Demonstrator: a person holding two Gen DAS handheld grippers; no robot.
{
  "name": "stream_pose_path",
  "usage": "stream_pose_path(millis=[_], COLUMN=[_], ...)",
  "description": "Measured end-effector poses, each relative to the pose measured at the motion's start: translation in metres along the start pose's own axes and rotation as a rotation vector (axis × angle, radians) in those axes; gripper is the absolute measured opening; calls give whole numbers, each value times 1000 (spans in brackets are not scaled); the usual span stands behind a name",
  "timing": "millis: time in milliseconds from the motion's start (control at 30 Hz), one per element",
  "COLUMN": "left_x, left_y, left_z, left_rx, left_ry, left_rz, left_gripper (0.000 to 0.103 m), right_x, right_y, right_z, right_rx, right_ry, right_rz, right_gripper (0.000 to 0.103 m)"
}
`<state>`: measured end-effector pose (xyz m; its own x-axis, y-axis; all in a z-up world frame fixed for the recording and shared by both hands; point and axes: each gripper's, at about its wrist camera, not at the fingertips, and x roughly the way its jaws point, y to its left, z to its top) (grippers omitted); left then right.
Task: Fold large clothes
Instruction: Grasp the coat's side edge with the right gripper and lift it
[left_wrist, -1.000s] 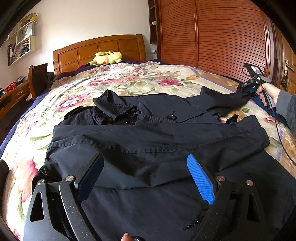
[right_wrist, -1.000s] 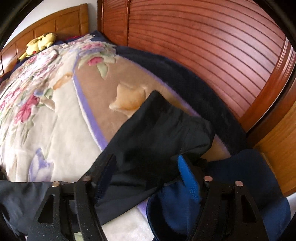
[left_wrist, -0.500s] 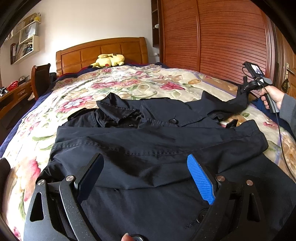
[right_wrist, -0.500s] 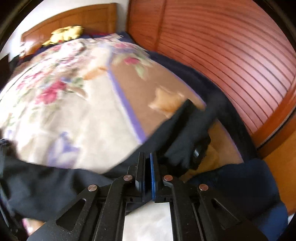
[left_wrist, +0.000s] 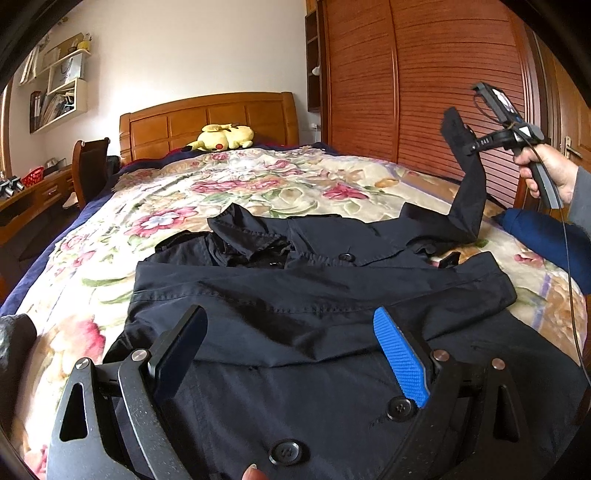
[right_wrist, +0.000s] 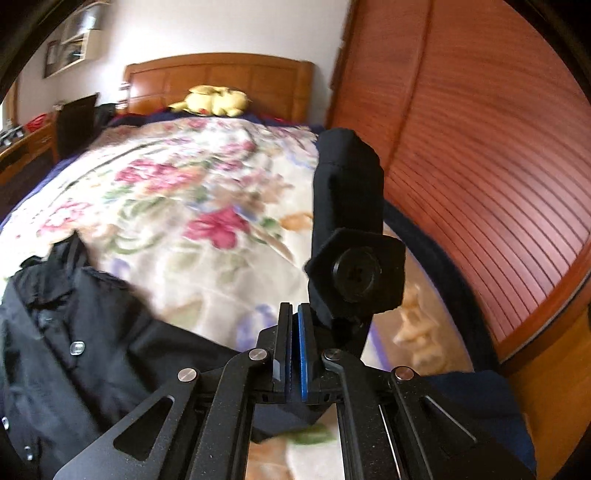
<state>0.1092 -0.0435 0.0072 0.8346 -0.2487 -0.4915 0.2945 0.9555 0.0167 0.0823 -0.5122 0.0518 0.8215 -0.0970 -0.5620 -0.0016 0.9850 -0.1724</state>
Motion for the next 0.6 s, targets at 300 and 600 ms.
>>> stream_pose_path(millis=[300,600], left_x=[-28,-53], left_y=[25,58], left_z=[-9,-18], left_rx=[-12,-40], left_ry=[-17,-30], left_rz=[30,58], left_gripper=[92,92], right_x=[-49,-81], right_y=[78,173], right_z=[11,9], right_rx=[-113,-249], right_ry=[-101,-169], right_rz=[85,209], right_gripper=[2,2])
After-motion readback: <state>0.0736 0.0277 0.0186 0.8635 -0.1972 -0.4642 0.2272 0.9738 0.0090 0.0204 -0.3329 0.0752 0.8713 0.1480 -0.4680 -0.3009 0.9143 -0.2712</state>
